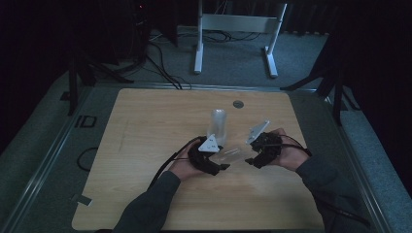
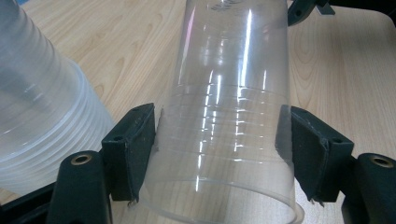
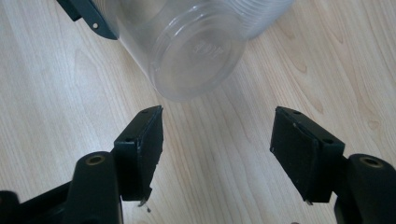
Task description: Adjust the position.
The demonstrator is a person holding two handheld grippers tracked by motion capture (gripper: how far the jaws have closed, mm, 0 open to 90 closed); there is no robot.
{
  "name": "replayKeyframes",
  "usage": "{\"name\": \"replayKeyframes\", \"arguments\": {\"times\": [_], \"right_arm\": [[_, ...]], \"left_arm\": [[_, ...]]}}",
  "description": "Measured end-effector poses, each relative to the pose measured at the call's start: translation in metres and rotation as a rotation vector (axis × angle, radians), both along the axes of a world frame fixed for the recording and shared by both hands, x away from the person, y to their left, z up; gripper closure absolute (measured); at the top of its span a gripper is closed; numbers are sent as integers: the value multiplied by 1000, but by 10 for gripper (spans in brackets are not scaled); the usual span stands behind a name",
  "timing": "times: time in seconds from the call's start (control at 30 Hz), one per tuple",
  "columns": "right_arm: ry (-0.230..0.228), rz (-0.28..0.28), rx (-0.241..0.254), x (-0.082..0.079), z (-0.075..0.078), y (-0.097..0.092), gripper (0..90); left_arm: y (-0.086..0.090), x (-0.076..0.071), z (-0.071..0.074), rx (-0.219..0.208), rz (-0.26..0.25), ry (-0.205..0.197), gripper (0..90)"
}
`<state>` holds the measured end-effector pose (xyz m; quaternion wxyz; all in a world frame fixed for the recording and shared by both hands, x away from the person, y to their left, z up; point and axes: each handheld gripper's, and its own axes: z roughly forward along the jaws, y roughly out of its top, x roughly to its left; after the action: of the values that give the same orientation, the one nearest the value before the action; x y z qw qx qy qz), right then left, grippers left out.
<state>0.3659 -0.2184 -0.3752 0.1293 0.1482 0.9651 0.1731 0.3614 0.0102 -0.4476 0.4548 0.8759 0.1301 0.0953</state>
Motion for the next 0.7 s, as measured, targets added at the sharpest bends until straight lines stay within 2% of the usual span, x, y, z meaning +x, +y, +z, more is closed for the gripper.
{"name": "replayKeyframes", "arguments": {"times": [0.37,0.57,0.7], "right_arm": [[40,67,-100,-1,1,6,342],[42,92,-131,0,4,10,342],[43,113,-158,-1,6,15,343]], "left_arm": [[-1,-1,0,33,-13,-10,295],[-3,-2,0,45,-17,-16,295],[-5,-3,0,75,-33,-29,296]]}}
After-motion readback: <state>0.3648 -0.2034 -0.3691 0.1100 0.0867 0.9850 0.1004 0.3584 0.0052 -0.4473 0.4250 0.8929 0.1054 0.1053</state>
